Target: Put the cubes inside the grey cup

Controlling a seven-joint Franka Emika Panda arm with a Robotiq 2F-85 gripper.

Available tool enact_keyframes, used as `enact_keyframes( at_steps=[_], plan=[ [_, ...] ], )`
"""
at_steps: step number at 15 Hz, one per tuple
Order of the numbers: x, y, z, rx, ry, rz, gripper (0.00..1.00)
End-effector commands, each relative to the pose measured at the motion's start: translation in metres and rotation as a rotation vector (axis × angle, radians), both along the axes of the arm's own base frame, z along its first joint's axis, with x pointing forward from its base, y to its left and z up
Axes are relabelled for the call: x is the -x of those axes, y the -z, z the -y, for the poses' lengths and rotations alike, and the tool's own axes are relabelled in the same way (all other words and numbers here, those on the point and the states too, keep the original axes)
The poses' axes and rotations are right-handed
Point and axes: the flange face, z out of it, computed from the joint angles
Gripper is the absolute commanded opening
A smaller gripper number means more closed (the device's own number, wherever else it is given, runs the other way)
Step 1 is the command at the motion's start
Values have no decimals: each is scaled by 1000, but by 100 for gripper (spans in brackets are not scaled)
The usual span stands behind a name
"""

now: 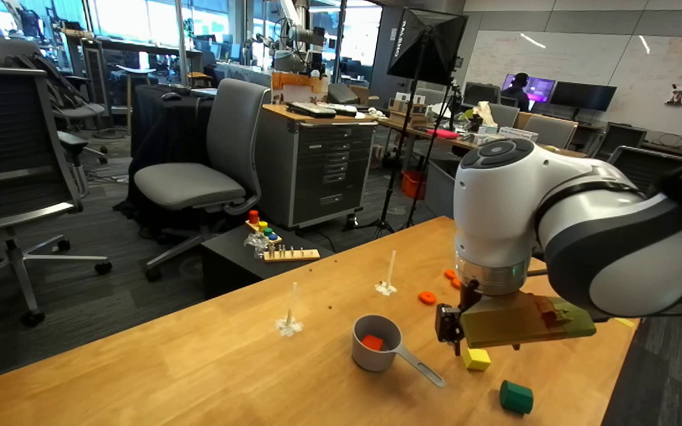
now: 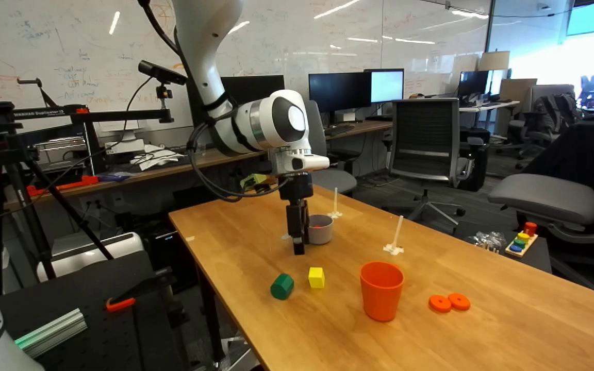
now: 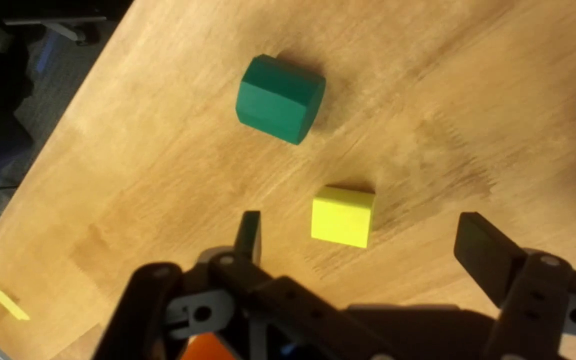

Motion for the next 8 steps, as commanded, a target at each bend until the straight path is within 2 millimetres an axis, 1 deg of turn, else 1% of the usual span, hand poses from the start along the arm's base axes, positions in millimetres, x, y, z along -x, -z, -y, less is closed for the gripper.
enact_keyframes(
  at_steps=[1,5,8],
  plan=[
    [27,1,-2,3,16,-15,100],
    [38,8,3,-1,35,-23,100],
    [35,15,6,-32,78,-16,100]
  ],
)
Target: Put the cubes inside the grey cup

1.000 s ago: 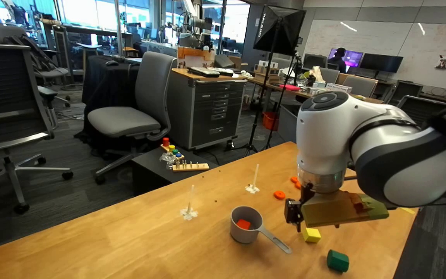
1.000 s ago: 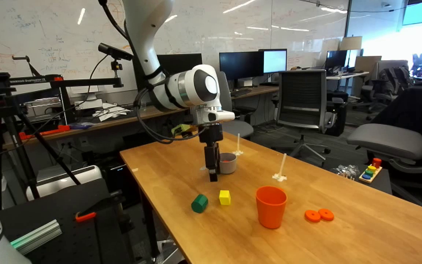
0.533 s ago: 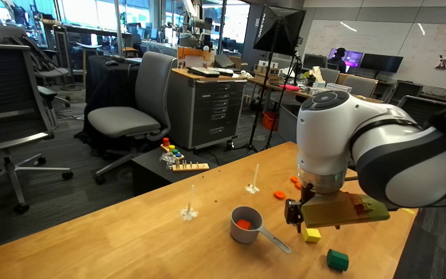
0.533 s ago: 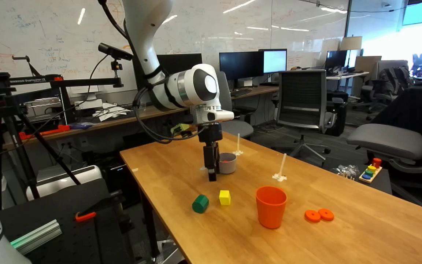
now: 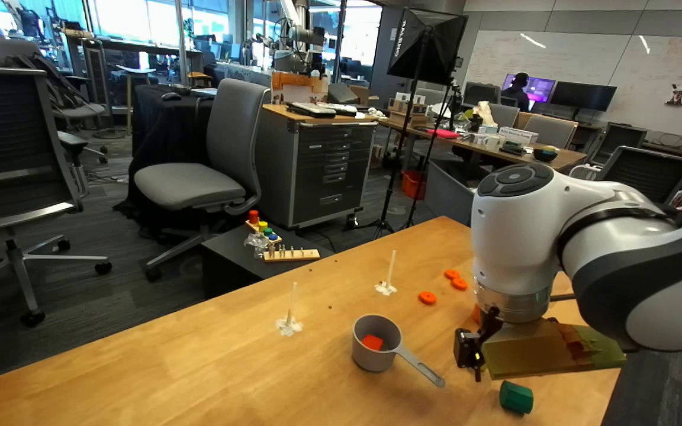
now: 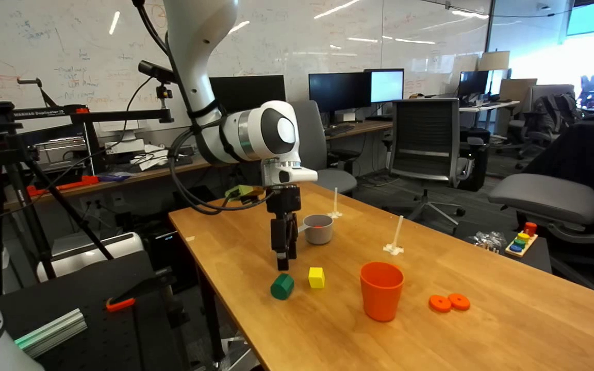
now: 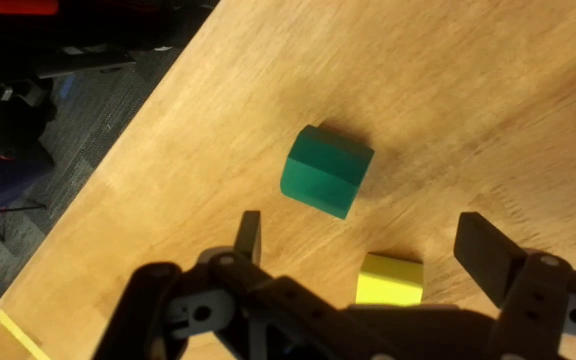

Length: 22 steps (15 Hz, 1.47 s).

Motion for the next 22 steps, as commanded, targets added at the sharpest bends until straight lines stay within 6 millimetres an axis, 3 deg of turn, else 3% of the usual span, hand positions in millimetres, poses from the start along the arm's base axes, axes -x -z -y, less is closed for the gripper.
enact_keyframes(
  at_steps=[1,8,12,18,22],
  plan=[
    [-1,-3,4,-49,82,24,100],
    [-2,1,5,-79,114,-14,100],
    [-8,3,1,-119,217,115,100],
    [7,17,-18,-166,346,169,100],
    [9,10,-40,-158,346,183,100]
  ],
)
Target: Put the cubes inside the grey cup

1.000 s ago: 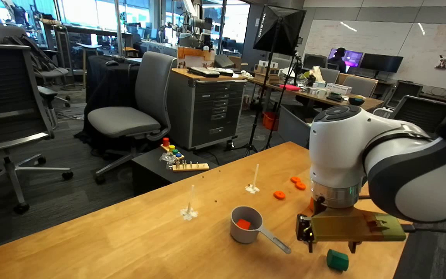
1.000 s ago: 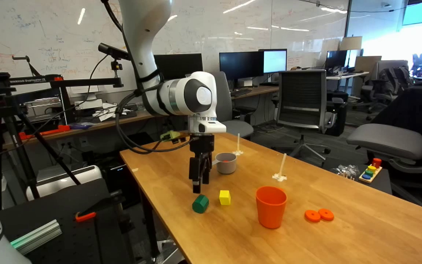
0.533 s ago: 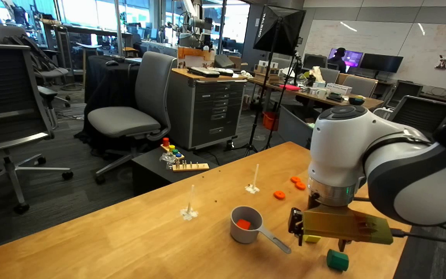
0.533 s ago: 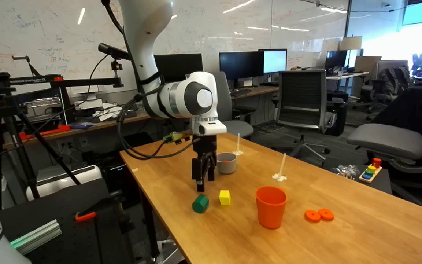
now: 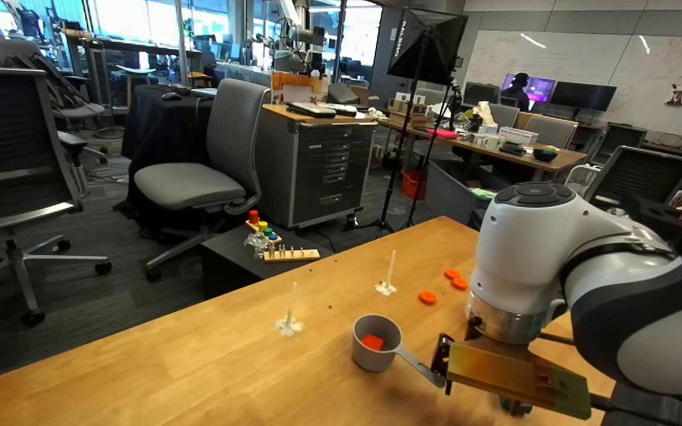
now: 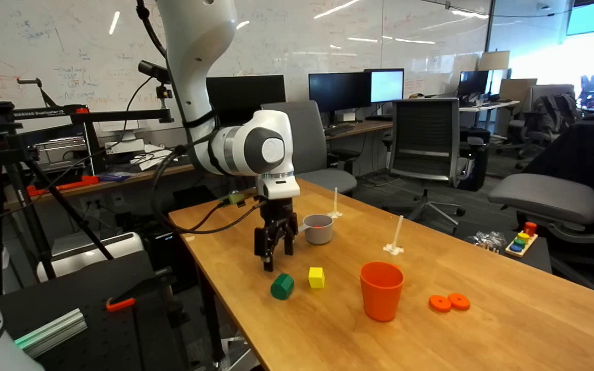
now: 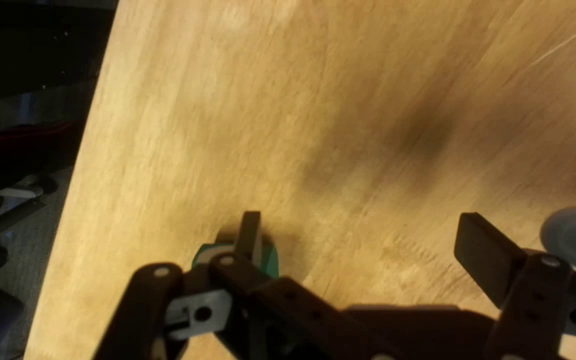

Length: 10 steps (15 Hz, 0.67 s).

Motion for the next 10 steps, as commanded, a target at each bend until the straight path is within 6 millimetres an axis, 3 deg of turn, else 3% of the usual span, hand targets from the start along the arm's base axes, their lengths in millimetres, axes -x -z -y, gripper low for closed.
enact_keyframes(
  at_steps=[1,4,10],
  plan=[
    [5,-8,-19,-5,30,22,100],
    [20,-2,-24,-9,47,2,100],
    [55,7,-3,19,118,-28,100]
  ],
)
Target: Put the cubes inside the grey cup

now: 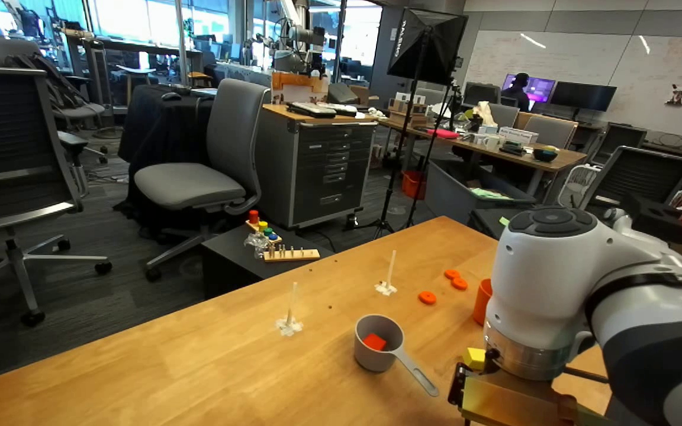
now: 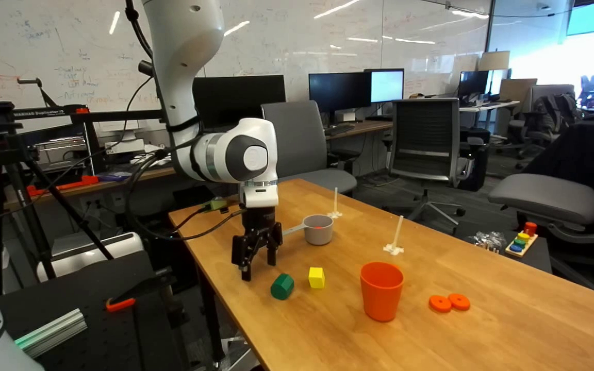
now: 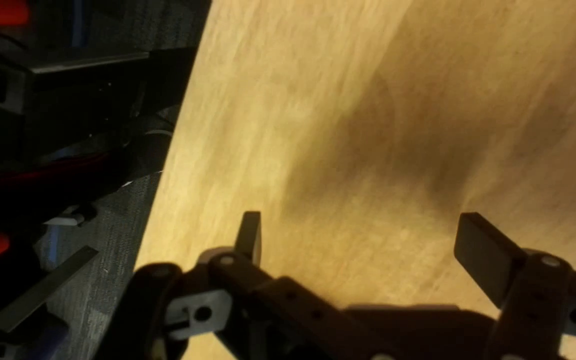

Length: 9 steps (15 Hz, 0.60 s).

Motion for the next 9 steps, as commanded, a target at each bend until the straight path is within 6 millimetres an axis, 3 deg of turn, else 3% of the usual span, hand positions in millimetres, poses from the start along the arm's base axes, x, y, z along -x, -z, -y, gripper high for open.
enact_keyframes(
  at_steps=[1,9],
  plan=[
    [20,-7,13,11,55,16,100],
    [8,-15,46,83,73,107,100]
  ],
)
